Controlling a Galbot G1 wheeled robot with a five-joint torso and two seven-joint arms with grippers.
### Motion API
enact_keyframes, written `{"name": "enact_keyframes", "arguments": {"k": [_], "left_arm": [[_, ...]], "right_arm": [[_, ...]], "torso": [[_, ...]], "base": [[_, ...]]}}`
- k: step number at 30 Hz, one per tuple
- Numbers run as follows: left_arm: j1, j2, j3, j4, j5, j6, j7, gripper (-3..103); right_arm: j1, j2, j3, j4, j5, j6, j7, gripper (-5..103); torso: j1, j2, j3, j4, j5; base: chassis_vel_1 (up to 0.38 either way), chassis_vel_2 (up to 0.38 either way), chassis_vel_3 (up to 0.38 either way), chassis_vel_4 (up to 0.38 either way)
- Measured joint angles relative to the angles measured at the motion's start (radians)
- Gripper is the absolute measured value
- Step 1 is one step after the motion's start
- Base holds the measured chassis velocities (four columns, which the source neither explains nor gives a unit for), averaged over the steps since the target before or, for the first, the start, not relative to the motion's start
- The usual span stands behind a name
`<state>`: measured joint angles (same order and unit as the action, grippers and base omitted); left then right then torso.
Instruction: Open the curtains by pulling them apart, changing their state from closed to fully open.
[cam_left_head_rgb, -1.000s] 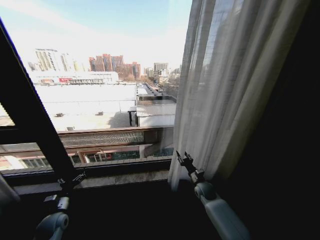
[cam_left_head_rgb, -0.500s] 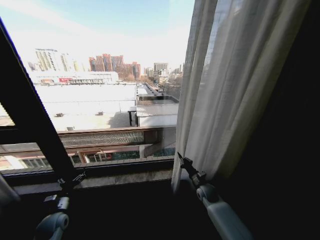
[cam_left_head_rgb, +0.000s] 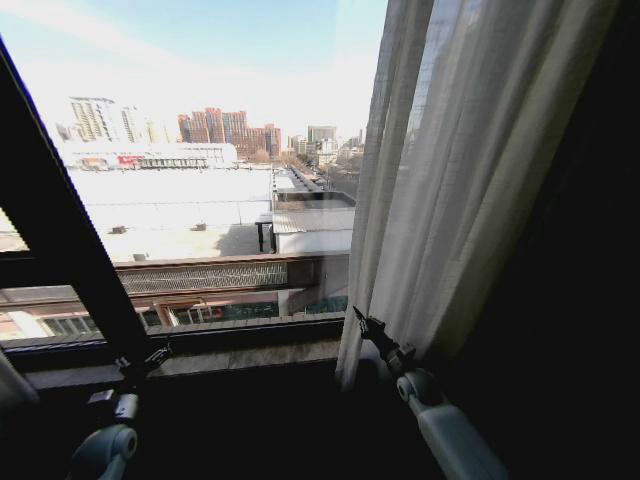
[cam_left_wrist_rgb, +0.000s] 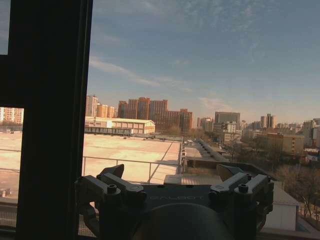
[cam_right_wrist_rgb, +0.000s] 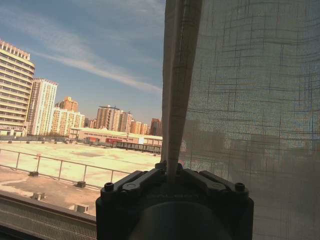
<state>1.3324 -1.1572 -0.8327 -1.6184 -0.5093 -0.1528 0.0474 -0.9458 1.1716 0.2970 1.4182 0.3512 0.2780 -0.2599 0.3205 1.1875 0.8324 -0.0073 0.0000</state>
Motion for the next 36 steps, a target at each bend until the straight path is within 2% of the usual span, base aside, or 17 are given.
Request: {"name": "enact_keyframes", "arguments": {"k": [10,21,28,36], "left_arm": [[0.000,0.000,0.000,0.000,0.000,0.000,0.000,100],[0.000,0.000,0.000,0.000,0.000,0.000,0.000,100],[0.000,0.000,0.000,0.000,0.000,0.000,0.000,100],[0.000,0.000,0.000,0.000,0.000,0.000,0.001,100]], "right_arm": [[0.011,0.002,-0.004,-0.013,0.000,0.000,-0.004,0],[0.012,0.004,-0.007,-0.015,0.000,0.002,-0.008,0],[0.008,0.007,-0.012,-0.009,-0.007,0.005,0.016,0],[0.004,0.011,-0.003,-0.003,-0.009,0.031,0.018,0]], "torso": [[0.000,0.000,0.000,-0.0001,0.0002],[0.000,0.000,0.000,0.0001,0.0000],[0.000,0.000,0.000,-0.0003,-0.0002],[0.000,0.000,0.000,-0.0005,0.0006]], "base": [[-0.214,-0.217,0.226,0.220],[-0.334,-0.316,0.328,0.334],[-0.375,-0.352,0.359,0.374],[-0.156,-0.179,0.168,0.139]]}}
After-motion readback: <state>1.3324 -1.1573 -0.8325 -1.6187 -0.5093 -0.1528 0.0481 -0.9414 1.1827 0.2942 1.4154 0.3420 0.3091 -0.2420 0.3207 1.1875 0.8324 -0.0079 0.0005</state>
